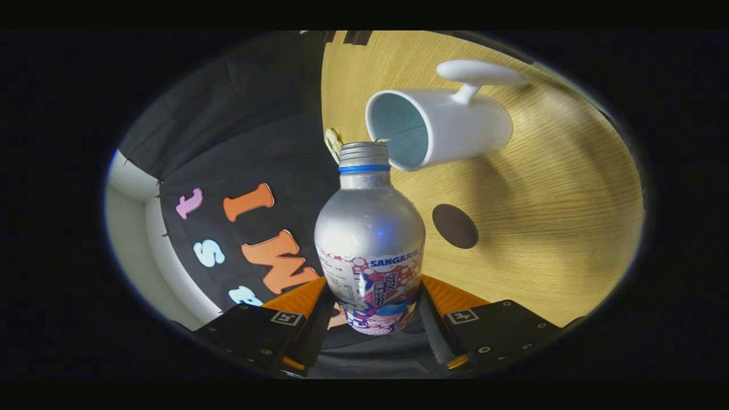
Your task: Take the bottle from table, then pour the juice into the cup, finally place the bottle on the coaster
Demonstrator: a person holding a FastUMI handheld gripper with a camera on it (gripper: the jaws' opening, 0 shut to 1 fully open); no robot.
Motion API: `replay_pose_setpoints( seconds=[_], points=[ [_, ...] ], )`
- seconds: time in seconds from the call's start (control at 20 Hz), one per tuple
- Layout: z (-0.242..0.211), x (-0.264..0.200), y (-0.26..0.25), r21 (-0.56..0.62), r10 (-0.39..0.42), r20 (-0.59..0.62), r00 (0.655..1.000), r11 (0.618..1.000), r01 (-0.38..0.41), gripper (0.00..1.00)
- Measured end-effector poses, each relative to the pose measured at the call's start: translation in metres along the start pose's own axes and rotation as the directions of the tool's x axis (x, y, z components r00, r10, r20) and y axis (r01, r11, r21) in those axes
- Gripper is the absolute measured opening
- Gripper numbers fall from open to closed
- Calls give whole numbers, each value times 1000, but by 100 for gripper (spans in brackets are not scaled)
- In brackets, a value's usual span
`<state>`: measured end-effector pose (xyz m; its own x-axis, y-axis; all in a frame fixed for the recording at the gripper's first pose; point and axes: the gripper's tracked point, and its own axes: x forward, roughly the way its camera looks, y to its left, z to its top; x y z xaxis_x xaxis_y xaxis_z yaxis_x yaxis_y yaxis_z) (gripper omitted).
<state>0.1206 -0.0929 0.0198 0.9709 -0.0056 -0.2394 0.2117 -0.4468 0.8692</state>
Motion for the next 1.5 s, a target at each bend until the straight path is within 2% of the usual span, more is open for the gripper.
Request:
replay_pose_setpoints(
  seconds=[1.5],
  points=[
    [-7,-6,7,156,-13,-1,1000,988,13,76]
  ],
)
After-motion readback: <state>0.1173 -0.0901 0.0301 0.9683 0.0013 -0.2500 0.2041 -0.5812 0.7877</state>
